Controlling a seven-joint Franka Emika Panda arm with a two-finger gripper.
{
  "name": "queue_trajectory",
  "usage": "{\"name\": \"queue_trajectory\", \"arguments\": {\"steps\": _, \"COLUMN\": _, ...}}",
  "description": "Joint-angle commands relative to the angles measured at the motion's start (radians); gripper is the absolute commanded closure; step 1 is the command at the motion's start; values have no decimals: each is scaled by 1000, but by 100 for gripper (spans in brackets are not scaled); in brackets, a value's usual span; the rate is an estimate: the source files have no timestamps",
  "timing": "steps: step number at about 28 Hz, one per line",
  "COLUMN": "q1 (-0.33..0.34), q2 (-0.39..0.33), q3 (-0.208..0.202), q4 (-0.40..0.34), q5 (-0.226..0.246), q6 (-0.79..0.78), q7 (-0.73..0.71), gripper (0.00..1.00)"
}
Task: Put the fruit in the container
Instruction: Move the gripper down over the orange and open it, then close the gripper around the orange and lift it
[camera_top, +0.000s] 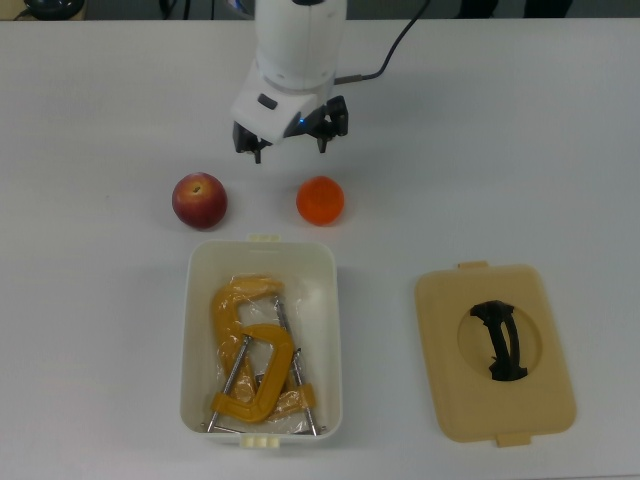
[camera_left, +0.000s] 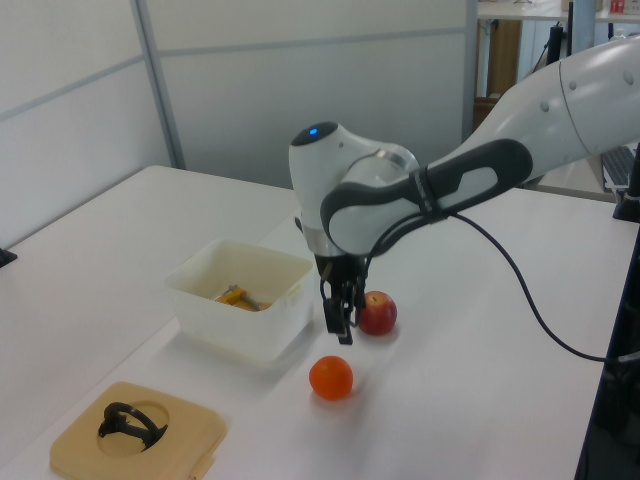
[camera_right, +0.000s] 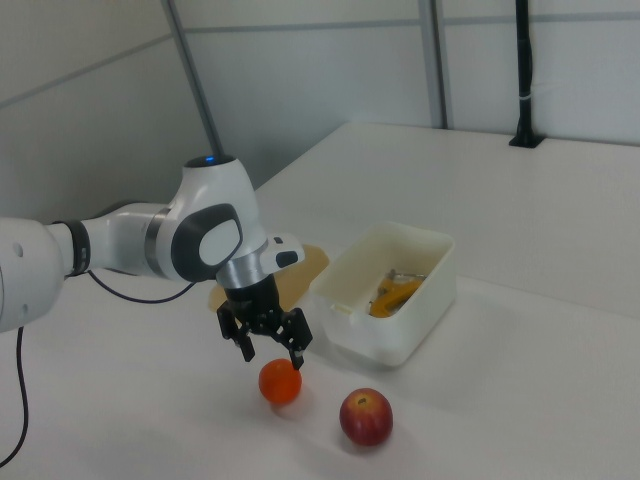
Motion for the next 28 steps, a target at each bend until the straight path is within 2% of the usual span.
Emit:
{"name": "queue_trajectory", "arguments": {"steps": 1, "q1": 20, "q2": -12, "q3": 2, "q4": -63, "q5": -7, "q6": 94, "q7": -20, "gripper": 0}}
{"name": "queue_trajectory", "arguments": {"steps": 5, "q1": 26, "q2": 11, "q3": 6, "q4": -63, "q5": -9, "q6": 131, "q7": -20, "gripper": 0}}
{"name": "queue_trajectory", "arguments": {"steps": 9, "q1": 60, "q2": 48, "q3": 13, "q4": -61, "q5": -15, "q6": 163, "q7": -15, "gripper": 0}}
{"name": "queue_trajectory", "arguments": {"steps": 12, "q1": 69, "q2": 69, "q3": 15, "q4": -58, "q5": -42, "q6": 170, "q7": -9, "gripper": 0}}
{"name": "queue_trajectory", "arguments": {"steps": 18, "q1": 69, "q2": 103, "q3": 22, "q4": -46, "q5": -58, "q6": 170, "q7": -9, "gripper": 0}}
{"name": "queue_trajectory", "arguments": {"steps": 21, "q1": 69, "q2": 114, "q3": 22, "q4": -40, "q5": -93, "q6": 171, "q7": -8, "gripper": 0}}
{"name": "queue_trajectory", "arguments": {"steps": 28, "q1": 69, "q2": 146, "q3": 22, "q4": -33, "q5": -128, "q6": 203, "q7": 20, "gripper": 0}}
